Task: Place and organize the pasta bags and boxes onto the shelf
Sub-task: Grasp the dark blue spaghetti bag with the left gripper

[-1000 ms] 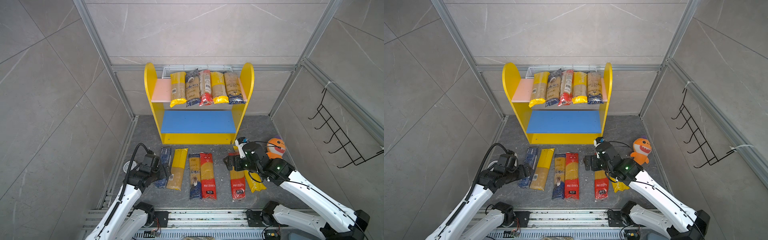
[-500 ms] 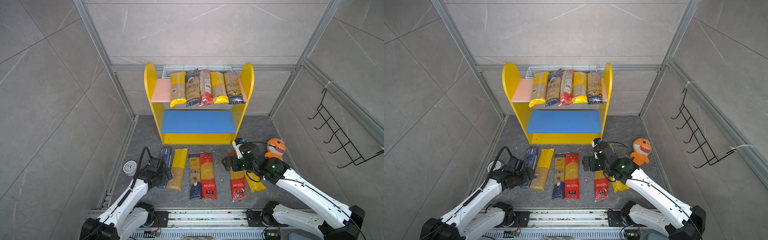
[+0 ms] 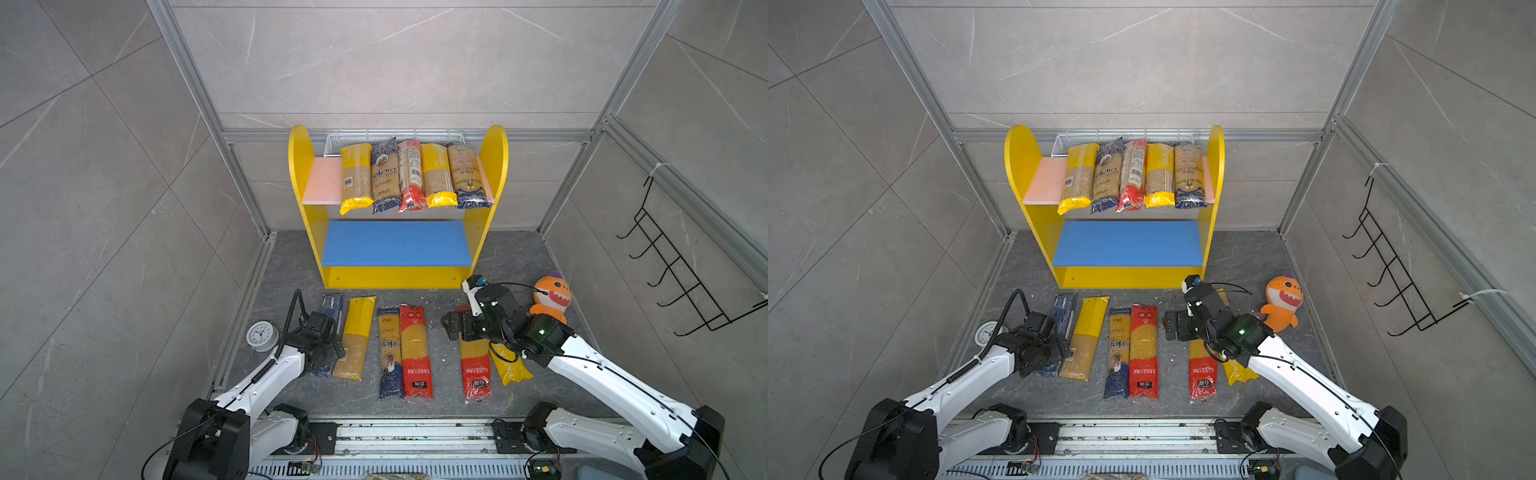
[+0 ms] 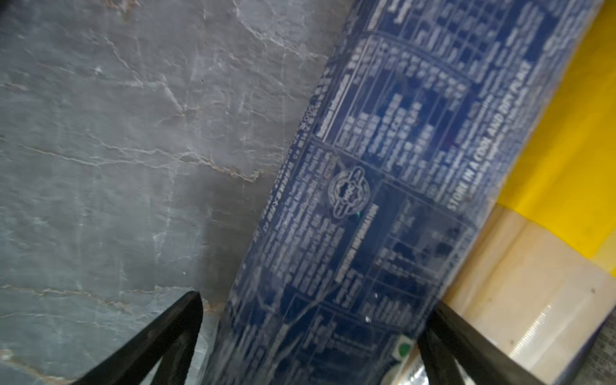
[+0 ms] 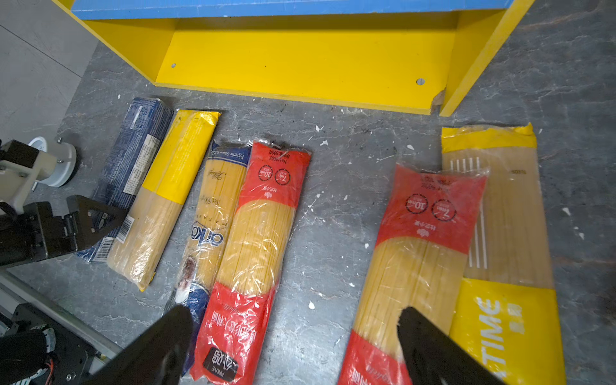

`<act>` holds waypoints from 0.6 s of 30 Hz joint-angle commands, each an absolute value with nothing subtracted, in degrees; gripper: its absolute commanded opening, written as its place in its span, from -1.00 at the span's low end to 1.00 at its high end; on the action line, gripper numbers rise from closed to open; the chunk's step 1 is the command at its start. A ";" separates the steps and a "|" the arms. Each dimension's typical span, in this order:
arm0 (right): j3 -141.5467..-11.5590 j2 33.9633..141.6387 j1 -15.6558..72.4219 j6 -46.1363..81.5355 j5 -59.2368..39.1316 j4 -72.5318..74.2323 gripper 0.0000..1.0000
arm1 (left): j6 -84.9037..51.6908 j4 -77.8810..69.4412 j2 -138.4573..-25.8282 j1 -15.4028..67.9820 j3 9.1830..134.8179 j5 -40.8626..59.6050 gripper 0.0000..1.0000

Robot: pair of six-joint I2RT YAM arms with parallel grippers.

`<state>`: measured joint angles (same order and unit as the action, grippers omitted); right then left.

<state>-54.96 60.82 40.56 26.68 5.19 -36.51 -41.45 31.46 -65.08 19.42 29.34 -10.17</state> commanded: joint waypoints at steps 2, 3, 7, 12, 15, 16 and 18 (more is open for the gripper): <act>-54.37 61.48 40.21 25.14 6.50 -35.61 0.99 | -44.59 29.44 -67.79 21.72 30.26 -10.69 0.95; -54.40 61.50 40.23 25.14 6.50 -35.66 1.00 | -44.82 29.20 -68.37 22.28 30.46 -10.81 0.95; -54.42 61.56 40.15 24.88 6.50 -35.86 0.99 | -45.52 27.92 -70.93 23.95 31.11 -10.86 0.92; -54.26 61.17 39.90 24.86 6.50 -36.19 0.99 | -46.66 26.47 -72.50 24.92 30.28 -10.13 0.77; -54.43 61.09 39.75 24.83 6.42 -36.43 1.00 | -47.40 25.69 -72.94 25.96 29.79 -10.11 0.57; -54.53 61.02 39.79 24.87 6.37 -36.54 1.00 | -47.54 25.43 -73.10 26.24 29.71 -10.11 0.43; -54.71 60.67 39.82 24.87 6.28 -36.87 0.99 | -47.81 25.04 -73.60 26.95 29.59 -9.94 0.13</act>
